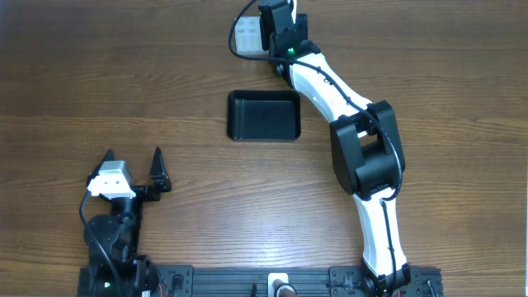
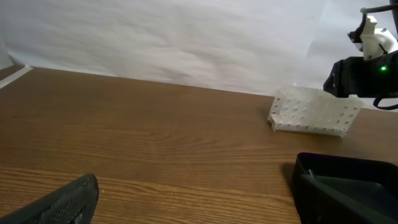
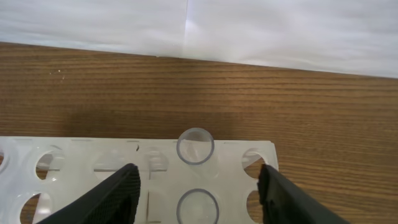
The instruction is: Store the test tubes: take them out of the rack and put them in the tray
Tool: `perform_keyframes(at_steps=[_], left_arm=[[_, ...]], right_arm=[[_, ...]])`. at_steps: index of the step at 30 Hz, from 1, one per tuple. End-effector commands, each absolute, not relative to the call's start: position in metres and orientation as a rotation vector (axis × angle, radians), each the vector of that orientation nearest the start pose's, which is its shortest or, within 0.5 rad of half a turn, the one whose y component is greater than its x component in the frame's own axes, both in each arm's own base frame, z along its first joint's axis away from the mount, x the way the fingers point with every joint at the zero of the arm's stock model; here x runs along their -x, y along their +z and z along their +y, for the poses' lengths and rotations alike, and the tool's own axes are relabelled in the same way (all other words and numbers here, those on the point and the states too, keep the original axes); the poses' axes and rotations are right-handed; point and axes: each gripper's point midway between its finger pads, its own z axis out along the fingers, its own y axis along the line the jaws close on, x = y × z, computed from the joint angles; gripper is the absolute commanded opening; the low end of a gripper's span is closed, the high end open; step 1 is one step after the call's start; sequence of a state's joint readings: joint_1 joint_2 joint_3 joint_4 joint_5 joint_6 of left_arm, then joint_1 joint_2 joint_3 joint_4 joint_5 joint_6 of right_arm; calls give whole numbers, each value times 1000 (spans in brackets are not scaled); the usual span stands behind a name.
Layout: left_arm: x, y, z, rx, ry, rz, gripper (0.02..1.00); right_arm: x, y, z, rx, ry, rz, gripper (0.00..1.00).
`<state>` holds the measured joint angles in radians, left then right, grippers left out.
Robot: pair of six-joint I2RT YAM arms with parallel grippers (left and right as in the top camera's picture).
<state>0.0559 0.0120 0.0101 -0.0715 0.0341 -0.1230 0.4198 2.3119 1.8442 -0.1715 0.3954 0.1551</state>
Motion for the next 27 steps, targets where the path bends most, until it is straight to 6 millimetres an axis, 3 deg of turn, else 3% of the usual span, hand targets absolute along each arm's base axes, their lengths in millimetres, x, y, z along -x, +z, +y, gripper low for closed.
perform_keyframes(at_steps=[1, 15, 27], left_arm=[[-246, 156, 9, 114, -64, 1643, 998], [-246, 156, 9, 114, -64, 1643, 998], [-246, 156, 9, 114, -64, 1643, 998]], right_arm=[[-607, 114, 204, 67, -85, 2143, 560], [-605, 110, 204, 62, -113, 2147, 255], [-605, 111, 203, 56, -128, 2143, 185]])
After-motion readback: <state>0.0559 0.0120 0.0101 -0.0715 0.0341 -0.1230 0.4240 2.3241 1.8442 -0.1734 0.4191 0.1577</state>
